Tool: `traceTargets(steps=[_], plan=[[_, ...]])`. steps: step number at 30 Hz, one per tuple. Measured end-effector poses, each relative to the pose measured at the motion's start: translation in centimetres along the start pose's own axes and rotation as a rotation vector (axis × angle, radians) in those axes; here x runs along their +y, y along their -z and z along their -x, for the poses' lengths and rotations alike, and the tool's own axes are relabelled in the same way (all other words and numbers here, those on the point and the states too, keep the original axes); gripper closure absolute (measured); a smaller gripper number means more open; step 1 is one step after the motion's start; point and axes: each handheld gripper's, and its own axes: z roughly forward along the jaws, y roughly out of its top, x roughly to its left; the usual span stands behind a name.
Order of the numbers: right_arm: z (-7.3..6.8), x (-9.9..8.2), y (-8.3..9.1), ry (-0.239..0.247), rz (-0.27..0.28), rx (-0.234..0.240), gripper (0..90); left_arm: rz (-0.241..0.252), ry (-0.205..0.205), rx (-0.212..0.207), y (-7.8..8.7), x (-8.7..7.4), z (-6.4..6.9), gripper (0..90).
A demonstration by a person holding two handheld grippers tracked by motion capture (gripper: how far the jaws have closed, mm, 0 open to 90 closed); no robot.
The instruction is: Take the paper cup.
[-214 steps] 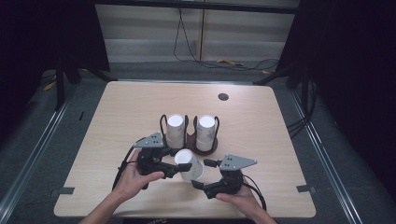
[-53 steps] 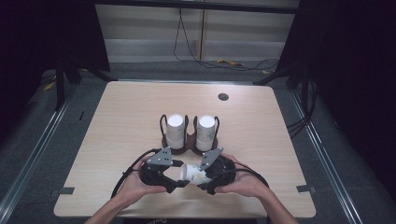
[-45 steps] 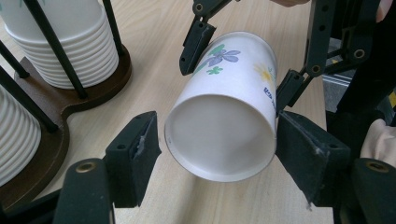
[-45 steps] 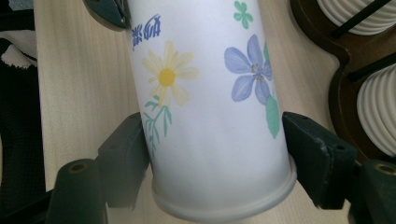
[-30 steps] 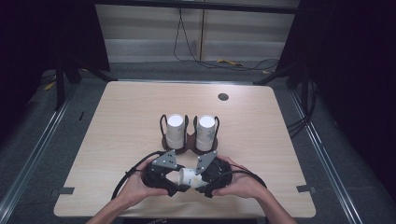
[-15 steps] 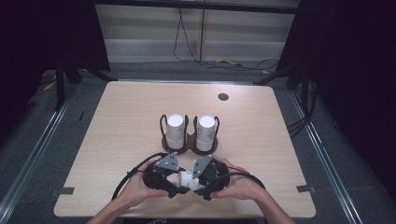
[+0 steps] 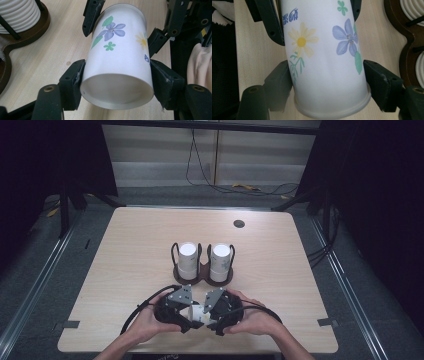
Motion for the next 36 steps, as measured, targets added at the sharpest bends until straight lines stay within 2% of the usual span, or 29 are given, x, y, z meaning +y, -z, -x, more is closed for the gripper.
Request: traceTargets(steps=[5, 7, 10, 12, 22, 28, 33, 36], plan=[[0.1, 0.0, 0.0, 0.002, 0.003, 0.002, 25.1, -0.010, -0.009, -0.002, 0.2, 0.1, 0.0, 34.6], [0.1, -0.1, 0.0, -0.011, 0.006, 0.007, 24.0, 0.009, 0.003, -0.005, 0.1, 0.0, 0.0, 34.6], [0.2, -0.3, 0.0, -0.022, 0.022, 0.018, 22.4, 0.013, 0.001, -0.012, 0.2, -0.1, -0.1, 35.0], [0.7, -0.6, 0.1, -0.023, 0.062, 0.039, 20.8, 0.022, 0.001, -0.019, 0.3, -0.1, -0.2, 35.6], [1.1, -1.4, 0.5, -0.060, 0.119, 0.078, 18.3, 0.054, 0.017, -0.031, 0.5, -0.1, 0.0, 36.0], [1.3, -2.0, 0.8, -0.084, 0.145, 0.080, 17.0, 0.060, 0.023, -0.034, 0.5, -0.2, -0.1, 35.9], [1.5, -2.3, 1.5, -0.110, 0.194, 0.080, 15.7, 0.074, 0.026, -0.027, 0.7, -0.1, 0.0, 35.9], [1.7, -2.6, 1.8, -0.122, 0.218, 0.070, 15.5, 0.105, 0.037, -0.020, 1.2, -0.1, -0.2, 35.9]])
